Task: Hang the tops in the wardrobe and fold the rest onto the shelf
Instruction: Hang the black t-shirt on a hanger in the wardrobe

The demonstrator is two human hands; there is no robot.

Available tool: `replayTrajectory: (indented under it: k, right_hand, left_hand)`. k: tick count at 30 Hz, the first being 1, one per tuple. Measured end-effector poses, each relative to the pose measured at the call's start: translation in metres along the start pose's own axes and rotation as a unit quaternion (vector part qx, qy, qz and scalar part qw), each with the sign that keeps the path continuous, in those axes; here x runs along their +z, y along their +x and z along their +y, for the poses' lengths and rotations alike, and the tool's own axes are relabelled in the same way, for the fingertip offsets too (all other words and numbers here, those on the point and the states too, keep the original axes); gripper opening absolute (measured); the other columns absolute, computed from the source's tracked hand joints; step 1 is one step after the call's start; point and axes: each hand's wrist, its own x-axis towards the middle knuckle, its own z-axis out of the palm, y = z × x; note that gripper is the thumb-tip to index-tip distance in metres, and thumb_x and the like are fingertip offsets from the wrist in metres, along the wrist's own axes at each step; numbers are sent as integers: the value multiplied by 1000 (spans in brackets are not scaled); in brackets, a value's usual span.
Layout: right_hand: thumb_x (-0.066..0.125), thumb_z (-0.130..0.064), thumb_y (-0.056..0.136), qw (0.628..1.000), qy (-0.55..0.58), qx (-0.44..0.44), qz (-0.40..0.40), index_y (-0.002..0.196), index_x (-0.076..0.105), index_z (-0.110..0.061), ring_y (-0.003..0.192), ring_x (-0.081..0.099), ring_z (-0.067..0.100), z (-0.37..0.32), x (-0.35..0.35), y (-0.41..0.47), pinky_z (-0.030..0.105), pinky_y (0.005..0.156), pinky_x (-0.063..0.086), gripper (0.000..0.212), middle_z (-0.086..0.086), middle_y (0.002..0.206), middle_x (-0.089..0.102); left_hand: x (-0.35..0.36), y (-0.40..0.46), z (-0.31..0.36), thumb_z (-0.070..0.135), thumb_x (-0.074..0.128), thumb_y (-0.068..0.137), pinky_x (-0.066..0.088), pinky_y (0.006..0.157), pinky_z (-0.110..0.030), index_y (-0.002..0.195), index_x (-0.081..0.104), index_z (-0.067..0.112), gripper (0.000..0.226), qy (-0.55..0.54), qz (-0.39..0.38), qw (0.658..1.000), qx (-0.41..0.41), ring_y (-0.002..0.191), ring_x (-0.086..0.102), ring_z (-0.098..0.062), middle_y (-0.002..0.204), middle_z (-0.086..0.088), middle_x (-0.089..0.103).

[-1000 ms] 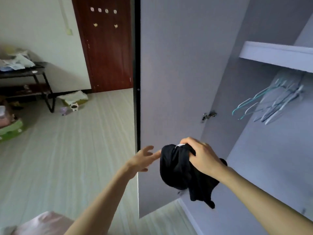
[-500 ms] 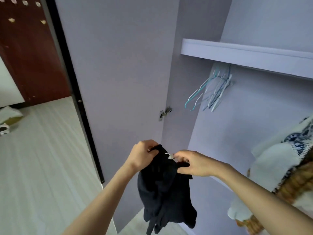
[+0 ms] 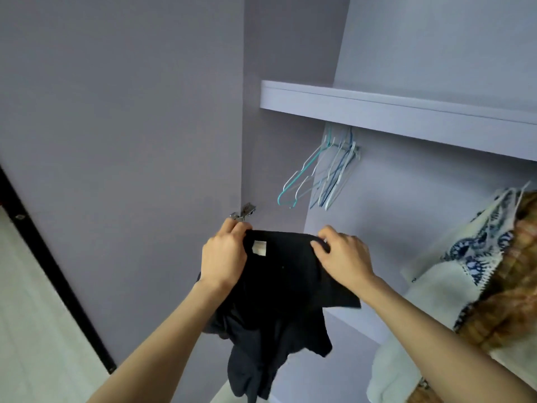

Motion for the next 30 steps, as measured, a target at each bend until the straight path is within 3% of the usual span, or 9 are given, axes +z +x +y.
replayTrajectory:
  k: [4,9,12,14,18,21,24,26,30]
  right_hand:
    - [56,-28,91,976,190,99,-33,86,61,-16,76,57,29,41,20,48,29,62,35,14,0,73,60]
    - [48,-20,95,885,361,293,-37,87,60,-5,82,52,27,83,57,142,42,83,47,21,22,95,61]
    - [47,-32,97,891,323,308,-77,81,56,-4,90,58,35,89,75,171,39,78,45,33,25,98,61]
    - [41,-31,99,900,304,292,-109,89,59,-1,101,57,40,86,85,178,39,80,44,36,26,109,61]
    - [35,-20,97,927,264,248,-96,93,55,-5,101,54,40,81,98,175,37,78,38,26,24,113,59]
    - [34,-34,99,914,294,266,-92,107,55,-2,107,53,40,81,98,177,39,85,40,39,22,116,58]
    - [39,-31,99,924,284,237,-101,89,55,-5,101,56,39,80,98,182,37,79,42,32,23,109,60]
    - [39,-22,98,939,250,221,-82,83,56,-5,97,55,39,74,96,181,36,76,40,28,24,111,57]
    - [39,-14,95,983,84,162,21,101,63,1,101,52,36,64,95,170,40,83,35,29,20,111,53]
  left_hand:
    - [21,29,5,1,49,89,48,66,-38,116,63,18,35,30,-13,999,20,84,60,-37,112,-3,57]
    - [45,57,24,2,55,87,50,67,-40,105,69,14,26,-13,18,1000,19,82,61,-36,104,-4,61]
    - [54,66,24,5,55,87,50,72,-42,104,70,16,26,-19,19,1000,-7,86,61,-36,105,-4,62]
    - [59,70,19,6,52,89,50,74,-42,106,70,18,28,-11,14,999,-28,89,61,-33,107,-1,62]
    - [67,72,10,5,52,90,50,73,-39,104,71,20,28,-12,16,999,-46,89,62,-32,106,1,63]
    - [74,76,8,5,53,90,49,72,-38,102,71,21,27,-10,12,998,-53,89,62,-32,105,2,63]
    - [77,78,11,5,54,89,50,72,-38,102,71,22,27,-9,-5,999,-39,88,62,-31,105,4,63]
    - [76,80,11,5,55,89,50,71,-38,101,71,22,27,-10,-6,999,-30,88,62,-31,105,5,64]
    - [71,82,8,5,57,87,50,68,-36,99,72,22,26,-5,0,1000,-12,87,63,-30,104,4,65]
